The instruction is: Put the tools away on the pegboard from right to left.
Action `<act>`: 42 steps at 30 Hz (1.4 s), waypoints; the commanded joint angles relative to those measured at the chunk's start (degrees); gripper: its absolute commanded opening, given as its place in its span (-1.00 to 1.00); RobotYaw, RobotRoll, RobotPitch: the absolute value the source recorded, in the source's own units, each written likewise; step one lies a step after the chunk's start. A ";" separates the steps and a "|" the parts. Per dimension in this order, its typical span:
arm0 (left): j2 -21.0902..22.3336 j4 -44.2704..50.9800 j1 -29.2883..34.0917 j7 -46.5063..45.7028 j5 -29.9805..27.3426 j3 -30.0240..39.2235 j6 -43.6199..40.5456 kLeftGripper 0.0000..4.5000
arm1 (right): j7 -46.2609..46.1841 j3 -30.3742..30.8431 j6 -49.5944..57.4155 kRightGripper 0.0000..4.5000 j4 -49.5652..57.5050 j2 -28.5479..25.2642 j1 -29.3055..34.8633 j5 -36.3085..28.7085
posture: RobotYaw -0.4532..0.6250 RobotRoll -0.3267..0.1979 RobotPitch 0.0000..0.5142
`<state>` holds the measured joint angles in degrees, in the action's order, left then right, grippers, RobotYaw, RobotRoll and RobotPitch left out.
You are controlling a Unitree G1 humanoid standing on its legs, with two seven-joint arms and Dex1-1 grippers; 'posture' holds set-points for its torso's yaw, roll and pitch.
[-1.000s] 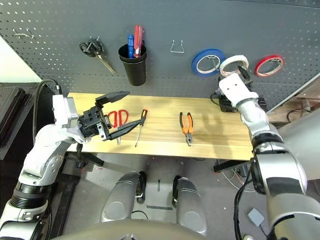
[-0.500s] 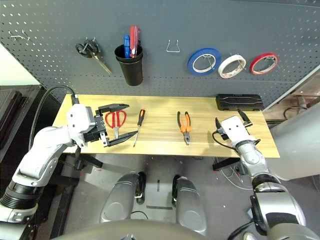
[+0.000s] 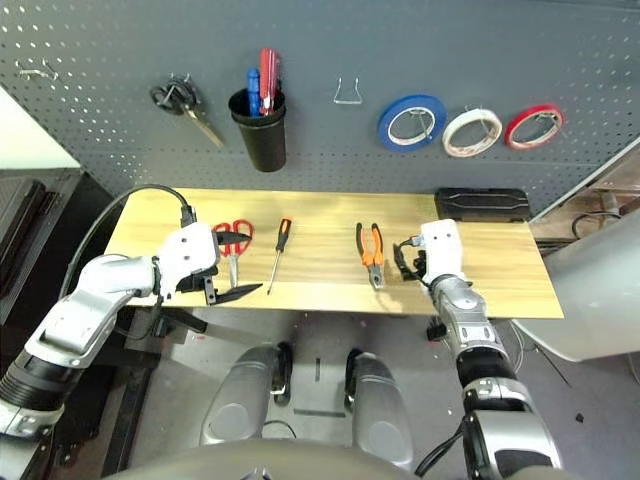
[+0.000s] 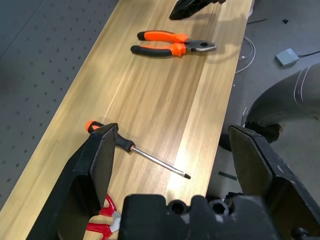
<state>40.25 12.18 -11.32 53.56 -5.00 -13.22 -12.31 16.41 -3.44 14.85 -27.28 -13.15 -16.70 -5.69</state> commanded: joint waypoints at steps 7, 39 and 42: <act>0.75 0.55 0.15 0.73 1.72 -1.56 -3.27 1.00 | -4.57 -1.20 23.84 0.99 0.72 3.27 -5.79 -1.92 | 0.38 0.25 -0.23; 1.50 2.35 0.46 0.03 3.62 -1.67 -7.33 1.00 | -11.00 -6.17 16.69 0.13 -38.73 5.15 -27.06 -1.64 | 0.53 0.25 -0.15; 1.40 1.85 0.28 -0.27 3.87 -1.40 -6.53 1.00 | -8.29 -4.21 14.04 0.13 -35.17 4.71 -25.88 -0.52 | 0.53 0.25 -0.18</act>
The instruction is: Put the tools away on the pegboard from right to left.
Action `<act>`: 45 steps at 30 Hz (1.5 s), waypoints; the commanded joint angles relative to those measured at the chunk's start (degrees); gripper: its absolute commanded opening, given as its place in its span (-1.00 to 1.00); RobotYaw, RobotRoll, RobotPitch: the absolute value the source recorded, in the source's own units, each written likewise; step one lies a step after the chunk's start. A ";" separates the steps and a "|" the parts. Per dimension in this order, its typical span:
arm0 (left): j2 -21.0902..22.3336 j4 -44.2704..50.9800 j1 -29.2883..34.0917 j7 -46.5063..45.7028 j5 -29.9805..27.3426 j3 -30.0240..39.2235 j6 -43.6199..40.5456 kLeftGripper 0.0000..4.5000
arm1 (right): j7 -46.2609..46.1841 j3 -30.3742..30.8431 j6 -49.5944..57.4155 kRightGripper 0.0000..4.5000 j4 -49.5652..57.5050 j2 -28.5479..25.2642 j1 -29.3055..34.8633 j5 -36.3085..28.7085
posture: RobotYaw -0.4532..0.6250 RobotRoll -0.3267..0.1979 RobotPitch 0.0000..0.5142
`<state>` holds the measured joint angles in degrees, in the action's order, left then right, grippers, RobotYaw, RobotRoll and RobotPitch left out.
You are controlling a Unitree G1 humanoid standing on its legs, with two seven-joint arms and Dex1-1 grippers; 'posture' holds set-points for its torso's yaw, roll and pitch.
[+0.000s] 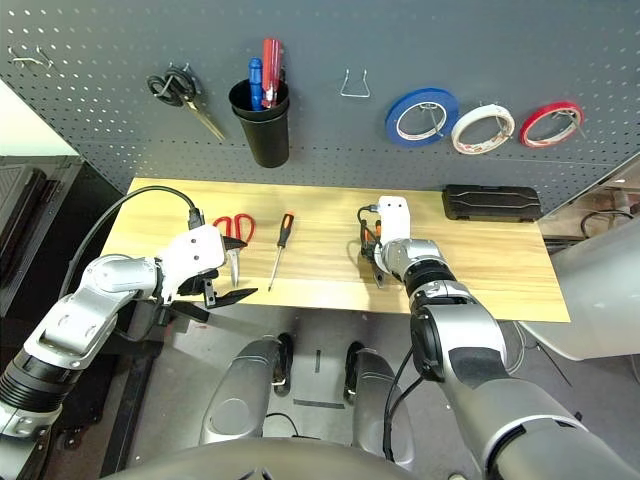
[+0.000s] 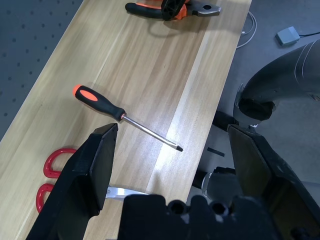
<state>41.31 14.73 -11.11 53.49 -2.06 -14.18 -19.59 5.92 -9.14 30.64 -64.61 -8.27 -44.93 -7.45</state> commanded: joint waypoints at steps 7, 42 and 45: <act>-1.87 2.21 1.03 -0.37 -5.60 5.14 3.29 1.00 | 10.99 8.96 -14.57 0.13 19.21 -3.49 10.39 5.84 | 0.52 0.25 -0.24; -8.93 12.05 -8.15 -8.28 -28.63 17.76 -3.82 1.00 | 7.34 8.03 -54.91 0.13 55.51 -5.66 21.01 7.20 | 0.42 0.25 -0.44; -8.88 11.59 -8.84 -8.23 -28.68 17.60 -3.93 1.00 | 6.51 8.40 -53.85 0.13 57.21 -3.84 17.89 7.05 | 0.42 0.25 -0.47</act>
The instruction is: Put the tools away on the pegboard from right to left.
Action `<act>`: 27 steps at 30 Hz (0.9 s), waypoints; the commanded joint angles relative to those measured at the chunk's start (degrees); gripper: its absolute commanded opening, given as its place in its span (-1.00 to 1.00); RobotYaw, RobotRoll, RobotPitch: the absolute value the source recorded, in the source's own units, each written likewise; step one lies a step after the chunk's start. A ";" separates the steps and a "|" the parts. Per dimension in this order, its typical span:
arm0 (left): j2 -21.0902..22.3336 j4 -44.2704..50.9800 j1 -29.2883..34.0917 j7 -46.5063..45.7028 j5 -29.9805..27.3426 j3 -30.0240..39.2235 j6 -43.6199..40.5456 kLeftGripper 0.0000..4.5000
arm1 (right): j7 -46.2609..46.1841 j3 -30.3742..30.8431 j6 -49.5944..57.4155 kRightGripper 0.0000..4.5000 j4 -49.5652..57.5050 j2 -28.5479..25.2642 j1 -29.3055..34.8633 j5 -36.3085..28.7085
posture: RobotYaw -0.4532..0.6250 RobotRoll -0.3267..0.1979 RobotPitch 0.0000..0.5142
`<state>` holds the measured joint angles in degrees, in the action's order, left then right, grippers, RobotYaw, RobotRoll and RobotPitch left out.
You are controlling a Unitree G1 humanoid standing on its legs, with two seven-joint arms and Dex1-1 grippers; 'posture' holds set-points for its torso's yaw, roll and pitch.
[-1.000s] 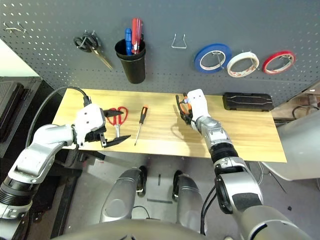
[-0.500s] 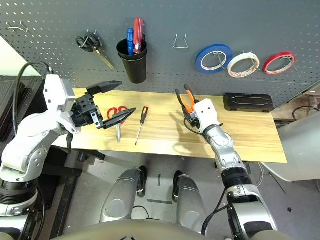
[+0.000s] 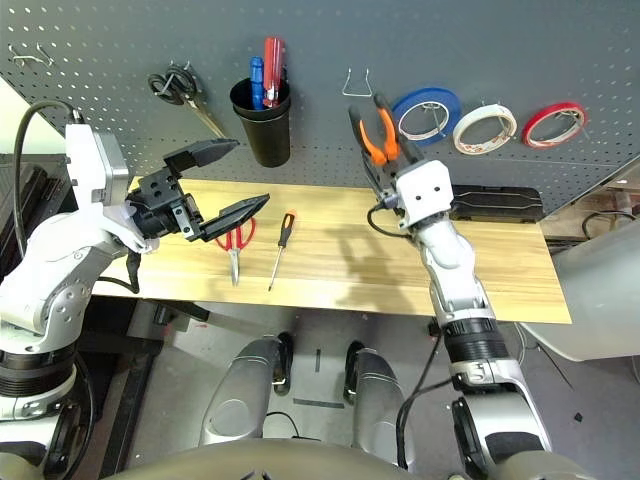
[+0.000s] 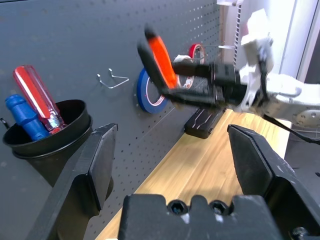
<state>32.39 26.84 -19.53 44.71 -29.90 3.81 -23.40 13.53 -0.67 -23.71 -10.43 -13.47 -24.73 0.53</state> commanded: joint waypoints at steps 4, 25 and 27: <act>0.17 -1.11 -0.93 0.71 -0.62 -0.65 0.09 1.00 | -2.48 -0.10 1.74 0.13 3.07 3.91 -6.28 -0.88 | 0.42 0.25 -0.48; 0.39 -0.92 -1.86 -0.25 0.64 -1.32 -0.47 1.00 | -9.41 -4.12 -5.70 0.13 -31.90 5.77 -33.07 -1.11 | 0.49 0.25 -0.47; 0.45 -0.73 -1.71 -0.48 0.65 -1.32 -0.60 1.00 | -9.85 -4.59 -5.66 0.13 -34.28 5.80 -34.14 -1.33 | 0.50 0.25 -0.45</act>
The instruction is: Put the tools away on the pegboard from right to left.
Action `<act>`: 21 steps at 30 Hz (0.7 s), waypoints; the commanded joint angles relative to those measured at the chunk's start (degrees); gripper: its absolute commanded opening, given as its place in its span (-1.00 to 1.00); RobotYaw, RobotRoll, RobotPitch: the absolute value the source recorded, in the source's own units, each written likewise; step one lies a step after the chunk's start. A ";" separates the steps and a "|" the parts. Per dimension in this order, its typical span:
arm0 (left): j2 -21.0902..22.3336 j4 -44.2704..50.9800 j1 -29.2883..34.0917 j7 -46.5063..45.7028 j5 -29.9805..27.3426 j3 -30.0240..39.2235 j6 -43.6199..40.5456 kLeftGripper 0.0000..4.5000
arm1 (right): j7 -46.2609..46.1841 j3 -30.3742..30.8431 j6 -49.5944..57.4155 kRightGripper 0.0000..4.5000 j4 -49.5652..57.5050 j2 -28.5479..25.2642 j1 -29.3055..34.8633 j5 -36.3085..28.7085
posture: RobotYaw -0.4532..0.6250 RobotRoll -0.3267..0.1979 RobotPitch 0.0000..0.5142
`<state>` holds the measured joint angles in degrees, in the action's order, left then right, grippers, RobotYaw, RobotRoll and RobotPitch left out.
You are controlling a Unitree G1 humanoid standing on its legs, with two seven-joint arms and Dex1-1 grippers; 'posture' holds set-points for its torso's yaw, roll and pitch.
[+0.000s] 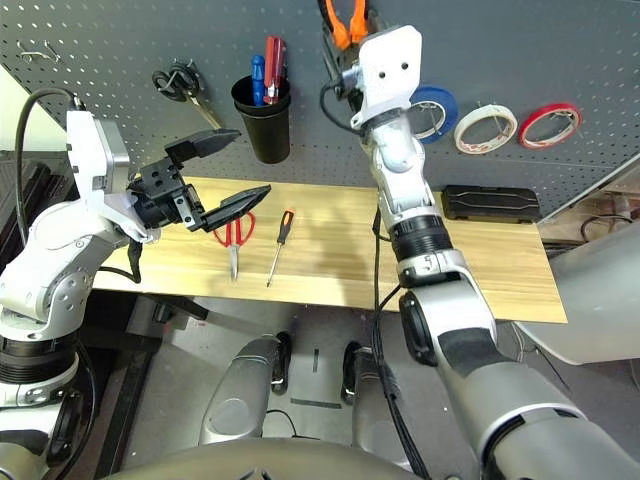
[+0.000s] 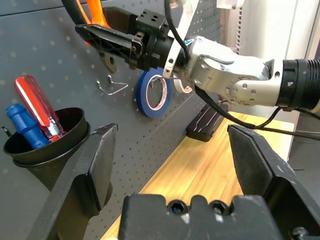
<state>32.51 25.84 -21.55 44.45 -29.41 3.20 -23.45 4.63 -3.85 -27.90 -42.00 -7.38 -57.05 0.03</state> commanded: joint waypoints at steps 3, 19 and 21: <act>0.38 0.64 0.50 -0.55 0.09 -0.67 -0.87 1.00 | -1.02 -1.76 -1.54 0.13 -5.83 -0.10 -2.93 -1.12 | 0.51 0.25 -0.43; 0.69 0.88 0.67 -1.23 0.74 -1.34 -1.87 1.00 | -0.76 -0.49 -4.36 0.58 -10.68 0.96 -0.59 0.37 | 0.52 0.25 -0.36; 0.69 0.83 0.64 -1.26 0.78 -1.43 -1.91 1.00 | -0.40 -0.21 -6.75 0.87 -9.26 0.62 0.73 0.88 | 0.52 0.25 -0.35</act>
<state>32.71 26.05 -21.52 43.25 -29.07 2.59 -24.99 3.72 -4.65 -32.47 -52.66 -6.26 -57.54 0.40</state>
